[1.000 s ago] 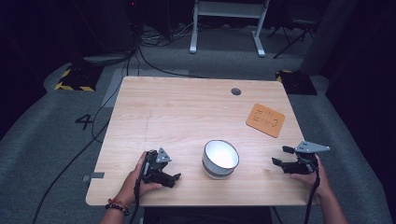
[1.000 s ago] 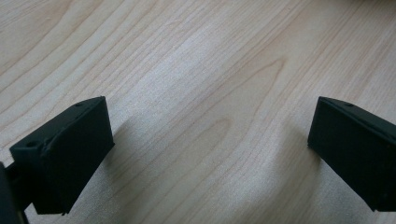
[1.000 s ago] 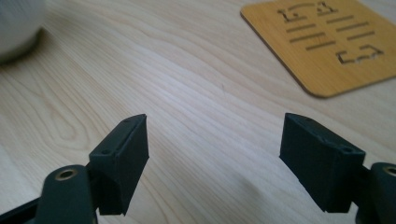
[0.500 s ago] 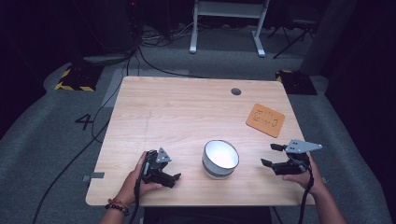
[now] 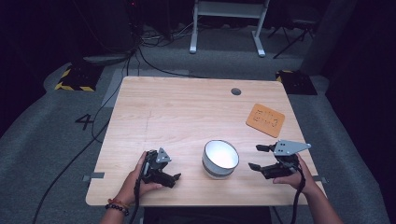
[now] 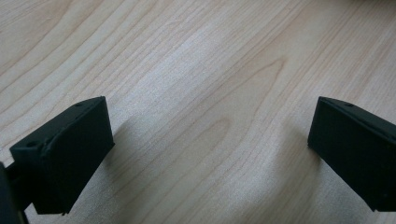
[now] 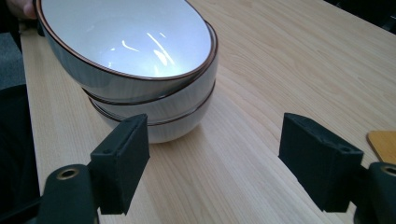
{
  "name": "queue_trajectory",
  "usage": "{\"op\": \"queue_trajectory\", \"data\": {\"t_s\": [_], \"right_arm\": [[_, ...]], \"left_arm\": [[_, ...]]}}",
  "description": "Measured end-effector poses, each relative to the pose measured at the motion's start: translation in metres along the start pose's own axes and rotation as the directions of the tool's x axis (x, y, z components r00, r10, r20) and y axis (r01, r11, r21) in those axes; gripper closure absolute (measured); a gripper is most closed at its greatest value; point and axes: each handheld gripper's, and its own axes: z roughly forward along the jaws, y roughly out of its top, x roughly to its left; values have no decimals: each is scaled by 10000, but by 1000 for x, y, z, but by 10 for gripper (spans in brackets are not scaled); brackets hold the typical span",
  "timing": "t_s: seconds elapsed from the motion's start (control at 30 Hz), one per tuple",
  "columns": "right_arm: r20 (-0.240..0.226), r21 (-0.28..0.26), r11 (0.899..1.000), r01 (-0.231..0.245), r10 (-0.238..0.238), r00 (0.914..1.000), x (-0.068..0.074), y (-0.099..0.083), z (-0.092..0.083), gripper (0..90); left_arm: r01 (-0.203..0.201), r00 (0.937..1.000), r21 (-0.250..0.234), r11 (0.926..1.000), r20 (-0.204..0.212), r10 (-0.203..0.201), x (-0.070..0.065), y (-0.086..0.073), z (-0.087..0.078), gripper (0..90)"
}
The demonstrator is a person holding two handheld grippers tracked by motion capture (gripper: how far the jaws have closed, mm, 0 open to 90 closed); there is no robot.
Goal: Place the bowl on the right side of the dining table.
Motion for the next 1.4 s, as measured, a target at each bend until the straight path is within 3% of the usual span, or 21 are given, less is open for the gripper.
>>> {"op": "queue_trajectory", "data": {"t_s": [0.43,0.83,0.97,1.4], "right_arm": [[-714,36,9980,629,-625,9955,19,20,11,249],[-1101,-29,9959,904,-902,9898,30,32,17,259],[-1525,-8,9942,1076,-1065,9825,35,37,22,265],[-1990,191,9870,1596,-1527,9680,48,48,41,291]], "left_arm": [[-11,10000,-4,10000,-18,11,0,0,0,2],[9,10000,-4,10000,-3,-9,0,0,0,2],[20,10000,-12,10000,-10,-20,0,0,0,2],[4,10000,5,10000,-20,-4,0,0,0,2]]}}
